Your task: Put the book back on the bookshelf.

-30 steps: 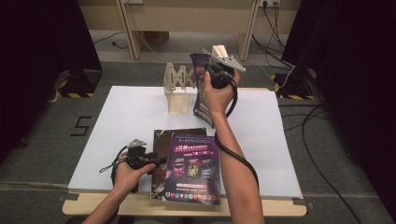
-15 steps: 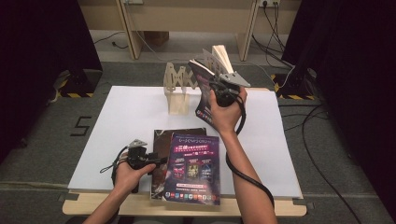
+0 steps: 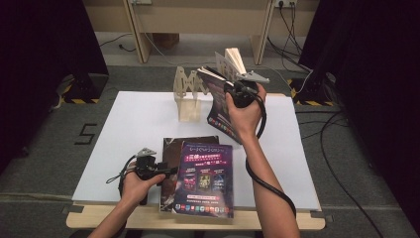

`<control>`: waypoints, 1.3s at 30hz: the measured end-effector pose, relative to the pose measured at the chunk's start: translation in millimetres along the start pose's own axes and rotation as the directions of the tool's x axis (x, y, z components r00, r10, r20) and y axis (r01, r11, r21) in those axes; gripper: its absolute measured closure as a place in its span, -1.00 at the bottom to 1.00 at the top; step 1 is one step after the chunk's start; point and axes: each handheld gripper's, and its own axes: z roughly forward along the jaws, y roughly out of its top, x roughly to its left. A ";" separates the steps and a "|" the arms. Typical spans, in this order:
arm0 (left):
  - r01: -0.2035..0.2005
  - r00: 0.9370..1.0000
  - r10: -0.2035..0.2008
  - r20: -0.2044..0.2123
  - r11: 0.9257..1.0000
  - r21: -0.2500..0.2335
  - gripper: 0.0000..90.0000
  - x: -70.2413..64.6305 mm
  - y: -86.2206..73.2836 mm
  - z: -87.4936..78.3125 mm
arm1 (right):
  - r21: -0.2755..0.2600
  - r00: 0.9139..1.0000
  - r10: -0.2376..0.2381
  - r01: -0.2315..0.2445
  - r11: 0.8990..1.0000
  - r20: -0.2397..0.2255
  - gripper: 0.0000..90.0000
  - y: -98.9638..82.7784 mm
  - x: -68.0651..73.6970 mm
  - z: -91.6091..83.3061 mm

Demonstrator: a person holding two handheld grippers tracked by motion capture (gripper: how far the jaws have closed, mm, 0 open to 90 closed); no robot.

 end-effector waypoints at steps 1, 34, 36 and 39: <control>0.000 1.000 0.000 0.000 1.000 0.000 -0.05 0.0 0.0 0.0 | 0.000 1.000 0.000 0.000 1.000 0.000 0.64 0.0 0.0 0.0; -0.009 1.000 0.009 0.008 1.000 0.010 -0.04 0.2 -0.9 1.0 | -0.130 0.999 0.035 -0.033 0.991 0.007 0.89 20.7 14.3 7.6; -0.009 1.000 0.009 0.007 1.000 0.009 -0.04 0.4 -0.9 0.7 | -0.133 0.999 0.039 -0.036 0.990 0.016 0.89 21.9 16.1 13.3; -0.010 1.000 0.009 0.003 1.000 0.006 -0.04 0.7 -0.6 0.6 | -0.141 0.999 0.044 -0.040 0.989 0.022 0.89 22.5 16.3 17.2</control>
